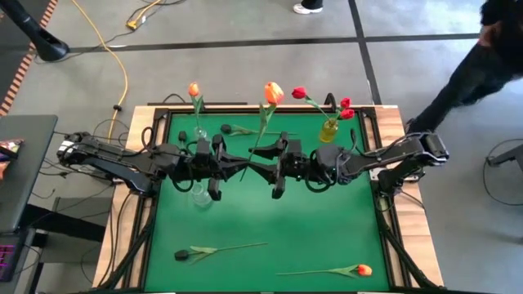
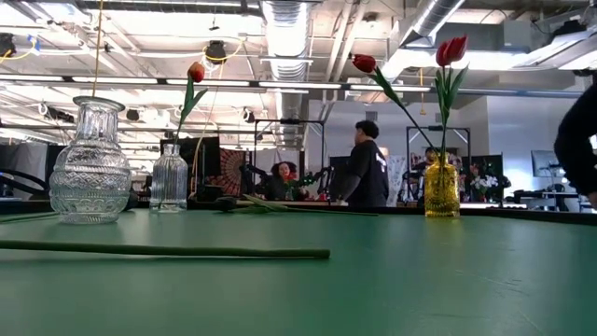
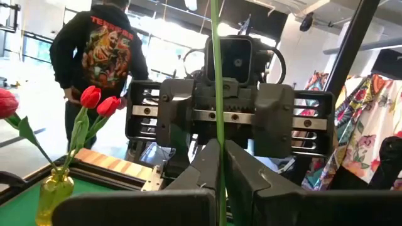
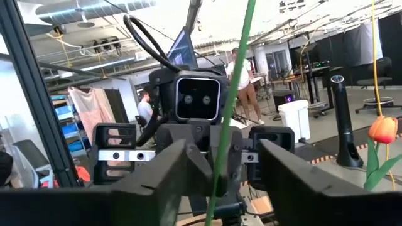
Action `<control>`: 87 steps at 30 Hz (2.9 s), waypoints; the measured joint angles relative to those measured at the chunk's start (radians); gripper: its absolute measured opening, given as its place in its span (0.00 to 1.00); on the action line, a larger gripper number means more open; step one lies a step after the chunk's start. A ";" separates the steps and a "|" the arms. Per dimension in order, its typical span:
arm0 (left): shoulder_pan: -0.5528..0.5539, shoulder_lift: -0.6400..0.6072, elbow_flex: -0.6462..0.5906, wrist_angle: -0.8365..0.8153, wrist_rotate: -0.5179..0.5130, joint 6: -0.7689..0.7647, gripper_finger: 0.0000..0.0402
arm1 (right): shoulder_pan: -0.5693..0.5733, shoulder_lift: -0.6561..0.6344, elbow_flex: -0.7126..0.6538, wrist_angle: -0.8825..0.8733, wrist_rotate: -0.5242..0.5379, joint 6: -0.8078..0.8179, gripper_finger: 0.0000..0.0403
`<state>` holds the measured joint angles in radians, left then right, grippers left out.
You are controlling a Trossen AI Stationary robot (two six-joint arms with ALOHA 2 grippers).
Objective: Sort flowers into vase by color
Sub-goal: Put the top orange flower into the top transparent vase
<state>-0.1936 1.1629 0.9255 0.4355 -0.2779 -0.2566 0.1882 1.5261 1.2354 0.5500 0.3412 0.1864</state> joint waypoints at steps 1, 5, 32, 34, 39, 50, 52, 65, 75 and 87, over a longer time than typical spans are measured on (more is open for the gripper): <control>0.000 0.000 0.000 0.000 0.000 0.000 0.00 | -0.002 0.000 0.000 0.000 0.000 0.000 0.51; 0.000 0.000 0.000 -0.007 -0.005 0.000 0.00 | -0.016 0.001 0.000 0.001 -0.002 0.000 0.29; 0.036 -0.085 0.008 -0.241 0.036 -0.061 0.53 | 0.016 -0.018 0.000 -0.211 -0.084 0.023 0.05; 0.037 -0.085 0.018 -0.246 0.089 -0.049 0.55 | 0.015 -0.018 0.000 -0.216 -0.084 0.025 0.05; 0.036 -0.083 0.045 -0.240 0.124 0.003 0.56 | 0.015 -0.018 0.000 -0.218 -0.085 0.049 0.05; 0.036 0.005 0.069 -0.142 0.112 -0.009 0.56 | 0.015 -0.018 0.000 -0.259 -0.113 0.076 0.05; 0.036 0.022 0.069 -0.093 0.123 -0.009 0.56 | 0.014 -0.018 0.000 -0.265 -0.112 0.076 0.05; 0.037 0.021 0.069 -0.100 0.100 -0.021 0.55 | 0.014 -0.018 0.000 -0.282 -0.111 0.078 0.05; 0.037 0.045 0.069 -0.116 0.090 -0.036 0.33 | 0.012 -0.018 0.000 -0.289 -0.111 0.077 0.06; 0.041 0.050 0.069 -0.107 0.055 0.001 0.01 | 0.012 -0.018 0.000 -0.337 -0.103 0.076 0.12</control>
<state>-0.1523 1.2125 0.9943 0.3286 -0.2231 -0.2558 0.2001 1.5082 1.2354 0.2131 0.2382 0.2623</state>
